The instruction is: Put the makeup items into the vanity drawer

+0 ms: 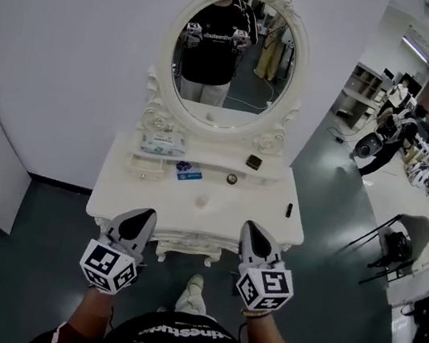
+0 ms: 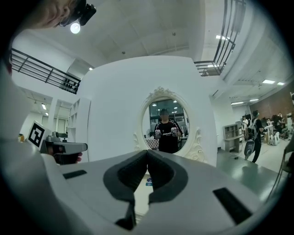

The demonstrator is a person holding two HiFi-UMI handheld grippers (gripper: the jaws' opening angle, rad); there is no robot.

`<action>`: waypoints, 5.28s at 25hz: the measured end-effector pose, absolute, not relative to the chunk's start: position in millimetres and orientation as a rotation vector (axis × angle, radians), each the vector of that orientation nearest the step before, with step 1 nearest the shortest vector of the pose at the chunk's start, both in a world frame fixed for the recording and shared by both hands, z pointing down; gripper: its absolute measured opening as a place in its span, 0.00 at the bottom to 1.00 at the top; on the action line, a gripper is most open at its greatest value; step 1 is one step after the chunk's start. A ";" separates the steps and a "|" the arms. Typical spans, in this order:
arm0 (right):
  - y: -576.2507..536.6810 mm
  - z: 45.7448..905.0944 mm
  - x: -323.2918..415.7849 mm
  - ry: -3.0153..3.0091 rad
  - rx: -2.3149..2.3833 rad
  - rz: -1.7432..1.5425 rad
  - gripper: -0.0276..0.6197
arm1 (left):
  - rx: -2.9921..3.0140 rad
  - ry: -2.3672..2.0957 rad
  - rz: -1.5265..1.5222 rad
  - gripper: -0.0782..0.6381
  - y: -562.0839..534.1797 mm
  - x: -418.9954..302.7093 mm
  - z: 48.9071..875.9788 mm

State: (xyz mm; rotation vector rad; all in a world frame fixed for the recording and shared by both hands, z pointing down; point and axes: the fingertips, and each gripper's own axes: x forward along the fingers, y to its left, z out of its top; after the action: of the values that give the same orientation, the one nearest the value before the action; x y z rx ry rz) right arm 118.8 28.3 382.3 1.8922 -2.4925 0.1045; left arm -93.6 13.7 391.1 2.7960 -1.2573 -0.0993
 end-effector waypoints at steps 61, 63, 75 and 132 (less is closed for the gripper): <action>-116.8 433.5 198.2 -2.460 1.836 0.289 0.03 | 2.874 -0.961 0.551 0.39 -154.4 66.6 554.0; -121.7 439.4 199.9 -2.459 1.822 0.305 0.03 | 2.857 -0.950 0.579 0.39 -159.9 70.7 566.9; -160.8 460.3 208.0 -2.476 1.725 0.358 0.03 | 2.716 -0.976 0.735 0.39 -200.6 72.4 635.8; -201.9 439.7 171.4 -2.507 1.724 0.367 0.03 | 2.596 -0.971 0.809 0.32 -230.7 28.9 661.4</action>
State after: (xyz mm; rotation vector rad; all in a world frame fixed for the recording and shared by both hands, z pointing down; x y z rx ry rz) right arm 171.4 -201.9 439.7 1.7242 -2.5075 0.3674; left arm 28.9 -230.7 661.4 2.5960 -0.9705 0.8088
